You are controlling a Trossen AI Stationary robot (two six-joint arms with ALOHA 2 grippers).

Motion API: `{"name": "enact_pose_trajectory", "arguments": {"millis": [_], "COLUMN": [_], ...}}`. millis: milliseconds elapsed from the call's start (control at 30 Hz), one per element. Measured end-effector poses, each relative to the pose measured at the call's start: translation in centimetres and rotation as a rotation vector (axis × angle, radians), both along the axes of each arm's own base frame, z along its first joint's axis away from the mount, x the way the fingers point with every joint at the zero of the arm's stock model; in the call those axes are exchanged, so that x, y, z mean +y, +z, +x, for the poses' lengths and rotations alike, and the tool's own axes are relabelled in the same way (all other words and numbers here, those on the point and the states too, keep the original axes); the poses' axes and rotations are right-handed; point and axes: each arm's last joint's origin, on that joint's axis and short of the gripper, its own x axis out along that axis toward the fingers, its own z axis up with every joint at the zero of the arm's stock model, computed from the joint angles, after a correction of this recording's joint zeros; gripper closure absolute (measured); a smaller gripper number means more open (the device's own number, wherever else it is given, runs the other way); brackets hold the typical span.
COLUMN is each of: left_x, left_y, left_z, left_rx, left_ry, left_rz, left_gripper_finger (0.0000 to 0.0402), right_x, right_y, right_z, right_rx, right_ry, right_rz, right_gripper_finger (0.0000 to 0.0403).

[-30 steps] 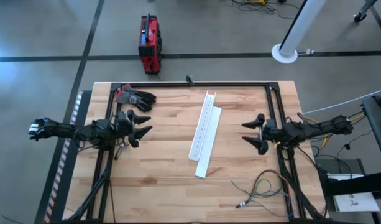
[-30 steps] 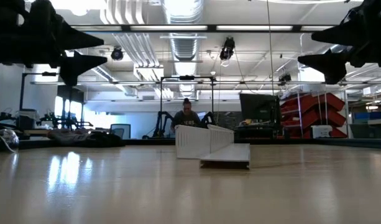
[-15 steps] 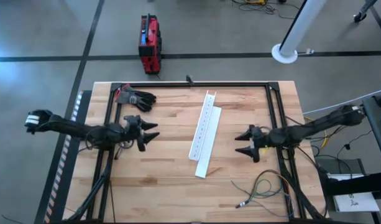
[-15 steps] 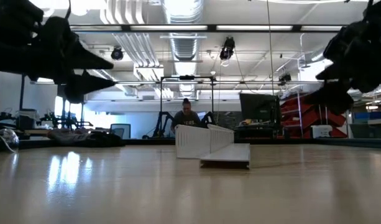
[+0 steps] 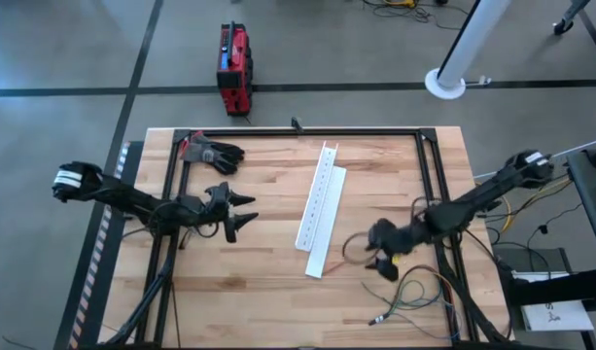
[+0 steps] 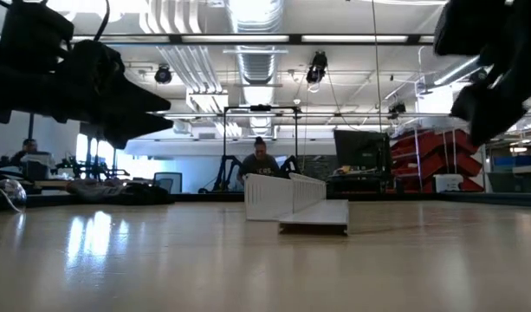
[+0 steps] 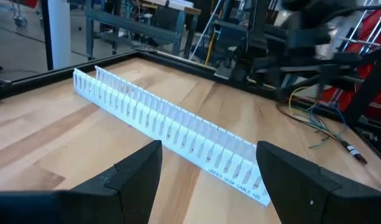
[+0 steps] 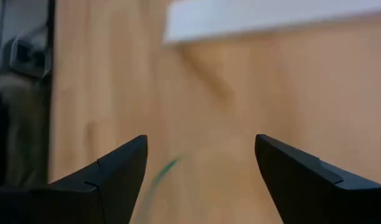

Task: Ziptie cables
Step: Wrap the cables together using the zip tie

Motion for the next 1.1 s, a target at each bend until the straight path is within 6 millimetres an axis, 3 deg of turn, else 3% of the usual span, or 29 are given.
{"name": "enact_pose_trajectory", "arguments": {"millis": [200, 333, 467, 667, 867, 967, 1100], "left_x": [-0.5, -0.9, -1.2, -1.2, -1.1, -1.0, -1.0], "left_y": [-0.3, -0.2, -0.2, -0.2, -0.2, -0.2, -0.3], "left_z": [0.3, 0.4, 0.4, 0.4, 0.3, 0.3, 0.4], "left_rx": [-0.011, -0.025, -0.028, -0.025, -0.020, -0.017, -0.007], "left_ry": [-0.065, -0.091, -0.112, -0.111, -0.063, -0.059, -0.034], "left_rz": [-0.021, -0.022, -0.013, 0.002, 0.032, 0.045, 0.049], "left_gripper_finger": [0.0154, 0.0154, 0.0154, 0.0154, 0.0154, 0.0154, 0.0154], "right_x": [6.7, 10.7, 13.2, 14.3, 13.7, 13.5, 13.2], "right_y": [1.0, -1.1, -3.7, -5.6, -6.7, -6.9, -6.6], "right_z": [0.5, 0.2, 0.4, 1.8, 1.3, 1.3, 1.5], "right_rx": [0.219, 0.326, 0.384, 0.422, 0.448, 0.436, 0.420], "right_ry": [0.054, 0.142, 0.233, 0.355, 0.401, 0.389, 0.411], "right_rz": [-0.003, -0.027, -0.111, -0.157, -0.229, -0.264, -0.308], "right_gripper_finger": [0.0141, 0.0152, 0.0165, 0.0193, 0.0235, 0.0274, 0.0359]}}
